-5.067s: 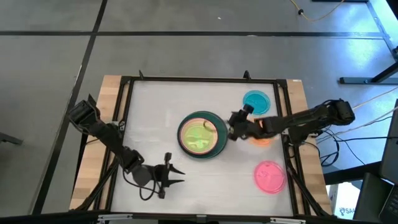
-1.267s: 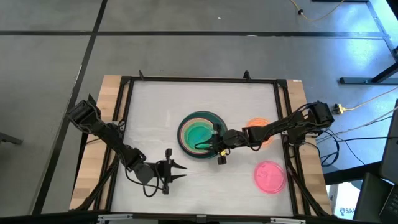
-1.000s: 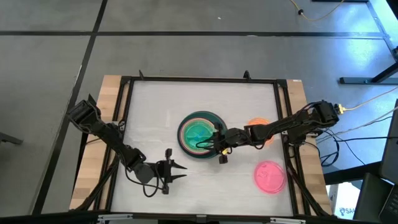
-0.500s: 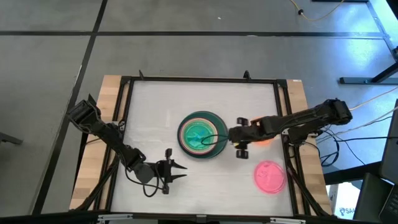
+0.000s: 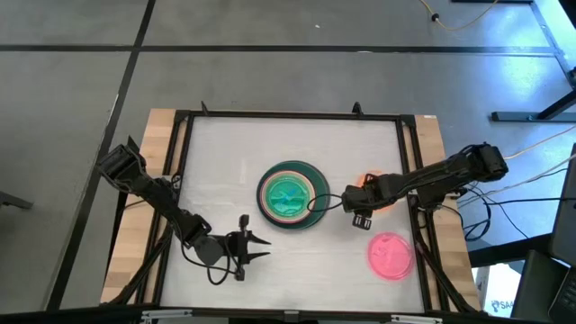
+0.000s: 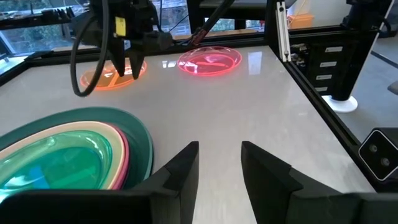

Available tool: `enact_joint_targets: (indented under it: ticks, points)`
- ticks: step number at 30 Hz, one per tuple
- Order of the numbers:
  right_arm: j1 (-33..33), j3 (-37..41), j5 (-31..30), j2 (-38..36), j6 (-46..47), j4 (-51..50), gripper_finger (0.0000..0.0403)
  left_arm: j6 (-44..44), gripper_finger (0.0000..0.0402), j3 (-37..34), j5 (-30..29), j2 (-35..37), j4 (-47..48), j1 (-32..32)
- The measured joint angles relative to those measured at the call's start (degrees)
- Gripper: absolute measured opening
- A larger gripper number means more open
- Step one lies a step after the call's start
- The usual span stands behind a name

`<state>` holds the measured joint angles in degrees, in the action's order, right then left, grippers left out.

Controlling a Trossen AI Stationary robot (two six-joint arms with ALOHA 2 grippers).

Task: Stack plastic plates
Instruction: Stack the orange plate on top of the blue plate

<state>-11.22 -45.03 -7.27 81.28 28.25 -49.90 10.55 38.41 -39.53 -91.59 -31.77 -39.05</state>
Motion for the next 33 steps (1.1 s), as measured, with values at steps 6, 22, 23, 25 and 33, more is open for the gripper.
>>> enact_joint_targets:
  ticks: [6,22,23,25,33]
  points:
    - [0.52,0.28,-4.1,3.02,0.02,1.17,0.0144,0.04,0.0114,0.0,-0.02,0.0,0.0,0.45]
    - [1.81,0.08,-4.74,10.17,-1.9,2.24,0.0056,0.04,0.0114,0.0,0.0,0.0,0.02,0.48]
    - [1.81,0.08,-4.78,10.2,-2.68,2.26,0.0042,0.05,0.0114,0.0,0.0,0.0,0.02,0.48]
    - [1.81,0.14,-5.07,10.2,-4.16,2.3,0.0015,0.04,0.0114,0.0,0.0,0.0,0.02,0.48]
    - [1.88,-2.46,-9.79,10.51,-7.51,1.24,0.0008,0.06,0.0114,0.0,0.0,0.0,0.02,0.48]
